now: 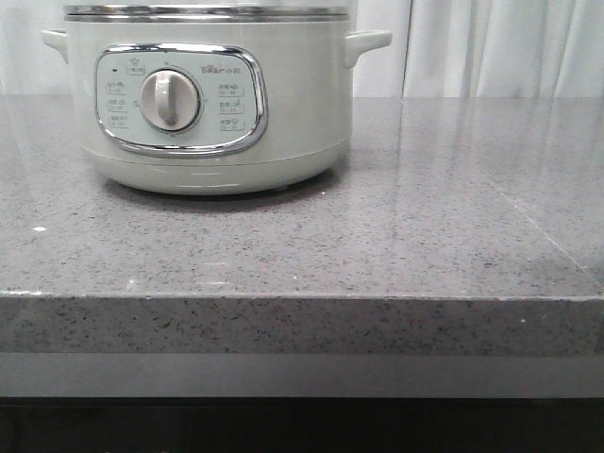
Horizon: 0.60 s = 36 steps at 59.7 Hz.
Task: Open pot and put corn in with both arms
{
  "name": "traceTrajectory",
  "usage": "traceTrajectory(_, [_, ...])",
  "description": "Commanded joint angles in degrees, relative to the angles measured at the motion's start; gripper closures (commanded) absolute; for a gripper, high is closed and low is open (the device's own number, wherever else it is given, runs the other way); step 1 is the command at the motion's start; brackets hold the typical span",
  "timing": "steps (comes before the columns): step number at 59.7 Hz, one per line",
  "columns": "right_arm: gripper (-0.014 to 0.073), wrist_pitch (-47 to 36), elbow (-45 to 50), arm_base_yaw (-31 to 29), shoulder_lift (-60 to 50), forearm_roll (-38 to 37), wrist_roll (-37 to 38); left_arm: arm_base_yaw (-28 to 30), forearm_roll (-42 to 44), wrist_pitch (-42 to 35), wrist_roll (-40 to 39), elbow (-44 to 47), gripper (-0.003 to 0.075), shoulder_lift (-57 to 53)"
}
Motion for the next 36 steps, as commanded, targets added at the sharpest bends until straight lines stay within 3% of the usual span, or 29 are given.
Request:
traceTrajectory(1, [0.0715, -4.0, -1.6, -0.3, 0.0, 0.1, -0.1, 3.0, -1.2, -7.2, -0.3, 4.1, 0.0741, -6.0])
traceTrajectory(19, [0.0715, -4.0, -1.6, -0.3, 0.0, 0.1, -0.1, 7.2, -1.5, -18.8, -0.3, 23.1, 0.0741, -25.1])
traceTrajectory(36, [0.0715, -4.0, -1.6, -0.3, 0.0, 0.1, -0.1, 7.2, -1.5, -23.4, -0.3, 31.1, 0.0741, -32.3])
